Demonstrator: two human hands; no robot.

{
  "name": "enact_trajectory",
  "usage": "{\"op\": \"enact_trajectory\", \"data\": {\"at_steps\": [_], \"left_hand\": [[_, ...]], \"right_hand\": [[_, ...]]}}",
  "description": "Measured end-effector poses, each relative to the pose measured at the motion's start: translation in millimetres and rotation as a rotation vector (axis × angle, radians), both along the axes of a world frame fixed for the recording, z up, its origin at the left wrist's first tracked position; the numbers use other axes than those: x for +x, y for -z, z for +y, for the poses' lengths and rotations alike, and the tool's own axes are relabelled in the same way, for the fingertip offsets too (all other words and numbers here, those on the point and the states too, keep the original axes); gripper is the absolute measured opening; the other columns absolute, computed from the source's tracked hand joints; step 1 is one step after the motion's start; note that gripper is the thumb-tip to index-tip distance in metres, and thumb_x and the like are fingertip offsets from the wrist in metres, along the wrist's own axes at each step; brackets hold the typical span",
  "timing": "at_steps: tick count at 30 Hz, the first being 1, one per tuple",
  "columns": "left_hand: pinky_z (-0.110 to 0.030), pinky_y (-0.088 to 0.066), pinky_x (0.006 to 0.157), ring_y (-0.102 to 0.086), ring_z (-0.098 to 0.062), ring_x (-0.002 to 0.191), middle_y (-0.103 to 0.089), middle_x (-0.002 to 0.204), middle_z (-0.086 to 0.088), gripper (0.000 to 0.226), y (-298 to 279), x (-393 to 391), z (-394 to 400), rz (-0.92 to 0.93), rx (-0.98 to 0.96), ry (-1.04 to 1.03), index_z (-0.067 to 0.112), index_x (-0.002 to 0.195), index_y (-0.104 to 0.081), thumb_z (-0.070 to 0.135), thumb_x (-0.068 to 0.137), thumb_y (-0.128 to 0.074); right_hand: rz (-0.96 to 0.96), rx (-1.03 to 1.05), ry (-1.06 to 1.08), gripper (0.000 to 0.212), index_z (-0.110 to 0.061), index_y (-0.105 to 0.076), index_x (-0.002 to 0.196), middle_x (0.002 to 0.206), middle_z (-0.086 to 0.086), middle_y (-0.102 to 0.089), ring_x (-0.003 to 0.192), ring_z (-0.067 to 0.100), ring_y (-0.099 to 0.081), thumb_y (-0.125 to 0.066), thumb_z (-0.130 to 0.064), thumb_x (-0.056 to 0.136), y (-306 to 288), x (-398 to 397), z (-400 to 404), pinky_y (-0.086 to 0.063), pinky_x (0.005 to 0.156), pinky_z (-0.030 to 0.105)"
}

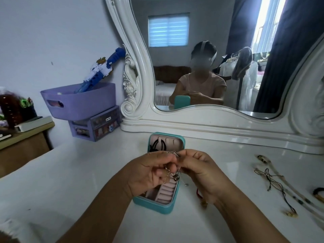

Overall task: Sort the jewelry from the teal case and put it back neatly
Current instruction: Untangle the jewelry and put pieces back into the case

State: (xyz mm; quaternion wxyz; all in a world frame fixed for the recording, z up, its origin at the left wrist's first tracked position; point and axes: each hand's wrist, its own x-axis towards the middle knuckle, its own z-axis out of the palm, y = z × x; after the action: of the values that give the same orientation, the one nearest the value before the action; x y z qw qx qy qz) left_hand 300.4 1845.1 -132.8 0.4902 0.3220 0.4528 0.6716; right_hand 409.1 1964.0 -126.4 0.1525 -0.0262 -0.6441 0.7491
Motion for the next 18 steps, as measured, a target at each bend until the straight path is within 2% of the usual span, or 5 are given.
{"op": "enact_trajectory", "data": {"at_steps": [3,5,9,15,18], "left_hand": [[-0.018,-0.037,0.052,-0.042,-0.007,0.049,-0.066,0.061,0.0,0.013,0.7,-1.5,-2.8,0.067,-0.091,-0.251,0.014,0.062,-0.072,0.018,0.056,-0.083],[-0.019,-0.037,0.052,-0.042,-0.011,0.049,-0.067,0.064,-0.003,0.011,1.3,2.3,-3.4,0.151,-0.104,-0.394,0.014,0.065,-0.072,0.023,0.059,-0.077],[-0.027,-0.051,0.059,-0.064,-0.022,0.064,-0.072,0.078,-0.014,0.016,5.9,2.7,-4.5,0.223,-0.1,-0.594,0.005,0.085,-0.071,0.018,0.076,-0.069],[-0.032,-0.055,0.072,-0.068,-0.02,0.072,-0.074,0.08,-0.011,0.01,2.9,-2.7,-3.3,0.37,-0.074,-0.533,0.011,0.082,-0.074,0.014,0.082,-0.065],[-0.026,-0.054,0.068,-0.068,-0.016,0.071,-0.074,0.078,-0.009,0.009,-3.6,-8.9,-4.2,0.447,-0.085,-0.504,0.011,0.081,-0.075,0.014,0.08,-0.067]], "right_hand": [[-0.06,-0.004,0.105,0.012,-0.008,-0.065,0.071,0.066,0.006,-0.063,0.062,0.011,-0.057,-0.056,-0.002,0.075,4.8,-9.9,-8.0,-0.049,0.059,0.015],[-0.076,-0.037,0.151,0.018,-0.007,-0.064,0.069,0.064,0.006,-0.062,0.057,0.009,-0.056,-0.051,0.001,0.078,6.8,-13.9,-13.9,-0.048,0.054,0.014],[-0.072,-0.094,0.228,0.018,-0.004,-0.063,0.068,0.057,0.004,-0.064,0.047,0.007,-0.058,-0.051,0.002,0.08,6.9,-17.9,-22.1,-0.044,0.045,0.012],[-0.127,-0.076,0.18,0.014,-0.005,-0.06,0.069,0.052,0.001,-0.06,0.044,0.006,-0.055,-0.052,0.002,0.078,-1.4,-19.1,-21.6,-0.043,0.045,0.013],[-0.19,-0.009,0.169,0.017,-0.012,-0.06,0.064,0.051,-0.003,-0.058,0.043,0.005,-0.05,-0.056,-0.006,0.079,-5.1,-22.8,-17.6,-0.041,0.051,0.018]]}}
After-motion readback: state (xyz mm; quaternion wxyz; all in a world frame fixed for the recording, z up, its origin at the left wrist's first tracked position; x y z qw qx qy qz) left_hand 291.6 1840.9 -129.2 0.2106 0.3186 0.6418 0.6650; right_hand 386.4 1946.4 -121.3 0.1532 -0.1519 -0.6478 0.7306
